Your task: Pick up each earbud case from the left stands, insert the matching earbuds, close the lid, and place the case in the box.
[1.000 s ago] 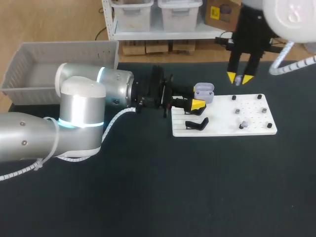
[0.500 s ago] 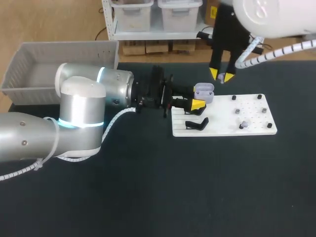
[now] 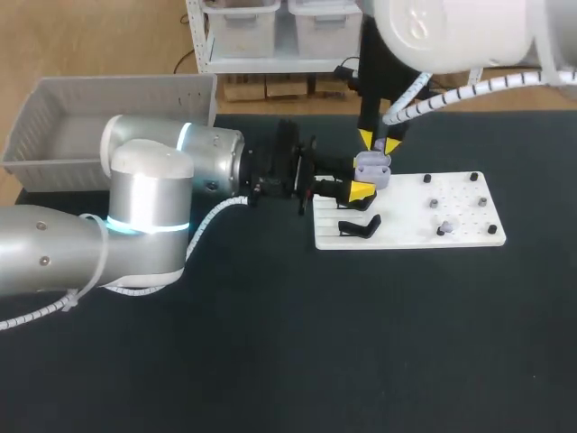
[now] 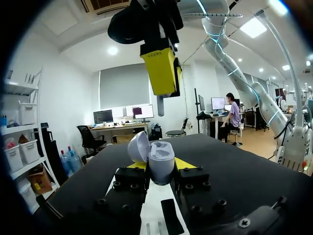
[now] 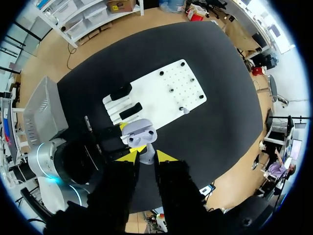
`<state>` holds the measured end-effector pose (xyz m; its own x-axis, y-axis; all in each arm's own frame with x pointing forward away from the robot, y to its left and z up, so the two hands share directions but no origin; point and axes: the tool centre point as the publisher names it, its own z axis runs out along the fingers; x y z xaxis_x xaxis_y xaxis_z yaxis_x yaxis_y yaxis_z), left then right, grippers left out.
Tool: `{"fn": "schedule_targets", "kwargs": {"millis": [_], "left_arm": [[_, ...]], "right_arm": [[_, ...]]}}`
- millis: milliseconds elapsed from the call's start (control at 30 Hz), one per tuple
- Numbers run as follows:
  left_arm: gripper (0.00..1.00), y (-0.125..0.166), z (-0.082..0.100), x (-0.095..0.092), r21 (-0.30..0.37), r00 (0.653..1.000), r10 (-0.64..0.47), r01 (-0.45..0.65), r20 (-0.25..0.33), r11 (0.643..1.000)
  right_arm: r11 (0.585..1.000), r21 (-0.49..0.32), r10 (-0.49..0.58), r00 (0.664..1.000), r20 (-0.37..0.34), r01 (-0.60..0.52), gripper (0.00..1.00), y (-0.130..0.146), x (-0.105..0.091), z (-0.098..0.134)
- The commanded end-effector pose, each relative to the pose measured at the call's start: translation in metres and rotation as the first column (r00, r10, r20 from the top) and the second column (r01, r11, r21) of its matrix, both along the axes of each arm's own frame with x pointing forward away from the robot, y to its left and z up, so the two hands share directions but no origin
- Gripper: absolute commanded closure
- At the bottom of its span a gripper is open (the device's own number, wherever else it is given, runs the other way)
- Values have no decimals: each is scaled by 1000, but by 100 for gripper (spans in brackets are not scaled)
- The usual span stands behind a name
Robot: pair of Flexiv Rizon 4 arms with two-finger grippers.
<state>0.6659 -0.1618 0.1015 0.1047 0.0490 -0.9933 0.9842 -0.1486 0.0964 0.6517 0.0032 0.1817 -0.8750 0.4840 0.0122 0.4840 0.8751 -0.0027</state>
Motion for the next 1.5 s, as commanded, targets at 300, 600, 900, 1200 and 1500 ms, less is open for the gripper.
{"fn": "schedule_targets", "kwargs": {"millis": [300, 600, 900, 1200, 1500], "left_arm": [[100, 0, -1, -2, -3, 1000, 6, -6, 3, 1000], [100, 0, -1, -2, -3, 1000, 6, -6, 3, 1000], [100, 0, -1, -2, -3, 1000, 6, -6, 3, 1000], [100, 0, -1, -2, -3, 1000, 6, -6, 3, 1000], [100, 0, -1, -2, -3, 1000, 6, -6, 3, 1000]], "right_arm": [[999, -31, -36, 999, 9, 36, 100, 1, -2, -10], [999, -38, -39, 999, -16, 38, 100, 5, -7, -21], [998, -43, -53, 998, -20, 52, 100, 2, -5, -23], [998, -31, -60, 998, -33, 59, 100, 2, -3, -27], [997, -17, -75, 997, -33, 75, 100, -1, -1, -31]]}}
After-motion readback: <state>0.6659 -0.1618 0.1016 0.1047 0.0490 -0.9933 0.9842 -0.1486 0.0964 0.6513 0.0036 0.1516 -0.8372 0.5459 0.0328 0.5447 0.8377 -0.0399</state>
